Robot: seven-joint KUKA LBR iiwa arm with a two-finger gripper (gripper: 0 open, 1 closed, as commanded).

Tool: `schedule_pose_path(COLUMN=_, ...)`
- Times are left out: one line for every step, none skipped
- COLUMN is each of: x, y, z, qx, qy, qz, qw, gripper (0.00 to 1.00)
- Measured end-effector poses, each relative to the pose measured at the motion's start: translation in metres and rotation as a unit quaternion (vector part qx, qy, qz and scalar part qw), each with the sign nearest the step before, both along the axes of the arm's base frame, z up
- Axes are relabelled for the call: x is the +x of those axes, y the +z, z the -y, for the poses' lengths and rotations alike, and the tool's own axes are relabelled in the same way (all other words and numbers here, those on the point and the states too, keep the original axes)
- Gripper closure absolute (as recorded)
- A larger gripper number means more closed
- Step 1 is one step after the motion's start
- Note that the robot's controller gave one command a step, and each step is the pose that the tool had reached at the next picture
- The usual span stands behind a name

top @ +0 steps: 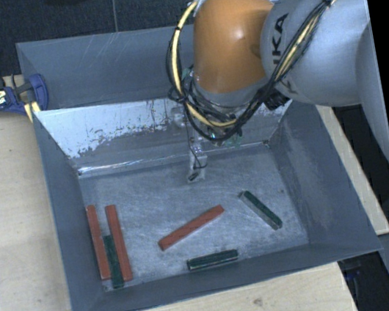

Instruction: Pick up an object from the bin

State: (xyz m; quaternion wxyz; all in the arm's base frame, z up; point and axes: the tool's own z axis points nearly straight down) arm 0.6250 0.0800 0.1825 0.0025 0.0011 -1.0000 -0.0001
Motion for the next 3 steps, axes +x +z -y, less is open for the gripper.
schedule_pose_path(x=-0.098, y=-0.115, z=0.014, qx=0.0, qy=0.102, qz=0.0009, qw=0.9948, gripper=0.0)
schedule_pose_path(x=-0.094, y=-0.111, z=0.014, qx=0.001, qy=0.101, qz=0.0061, qw=0.9949, gripper=1.0)
schedule_pose_path(x=-0.08, y=0.027, z=-0.004, qx=0.0, qy=0.107, qz=0.009, qw=0.9942, gripper=1.0)
